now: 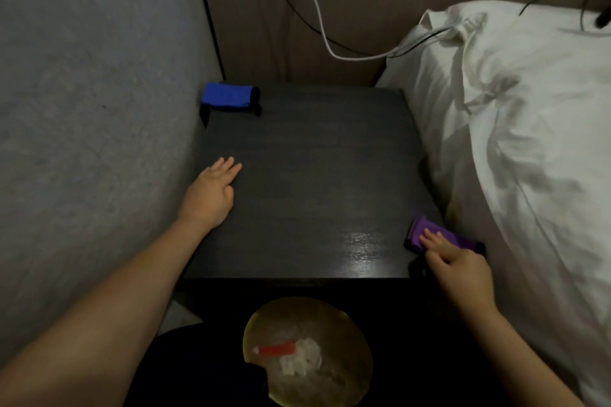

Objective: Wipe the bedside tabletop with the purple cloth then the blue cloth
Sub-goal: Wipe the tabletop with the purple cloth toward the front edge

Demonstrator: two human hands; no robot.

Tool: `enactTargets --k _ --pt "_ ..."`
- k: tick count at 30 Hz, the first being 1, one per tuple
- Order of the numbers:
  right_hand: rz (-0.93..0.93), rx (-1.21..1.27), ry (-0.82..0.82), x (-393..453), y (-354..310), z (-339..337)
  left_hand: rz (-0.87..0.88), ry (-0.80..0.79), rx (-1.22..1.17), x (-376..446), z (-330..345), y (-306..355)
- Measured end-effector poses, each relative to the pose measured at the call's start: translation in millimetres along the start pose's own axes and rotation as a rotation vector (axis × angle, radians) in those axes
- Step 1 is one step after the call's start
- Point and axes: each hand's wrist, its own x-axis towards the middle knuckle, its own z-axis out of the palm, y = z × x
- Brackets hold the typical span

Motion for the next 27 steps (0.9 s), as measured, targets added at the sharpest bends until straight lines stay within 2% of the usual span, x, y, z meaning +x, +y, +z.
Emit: enactTargets --k 8,15,19,27 --pt "-0.067 -0.096 -0.006 53.3 -25.0 6.8 -0.011 -0.007 0.013 1.4 0.3 -0.7" --pt "-0.045 -0.132 -0.044 98.1 -42.3 8.7 -0.014 -0.022 0.01 1.8 1.4 -2.0" --pt "-0.064 -0.122 -0.067 72.6 -36.6 9.6 -0.017 -0.031 0.009 1.3 1.1 -0.6" --pt "-0.154 -0.118 -0.239 -19.9 -36.4 20.5 -0.022 -0.021 -0.003 -1.0 -2.0 2.8"
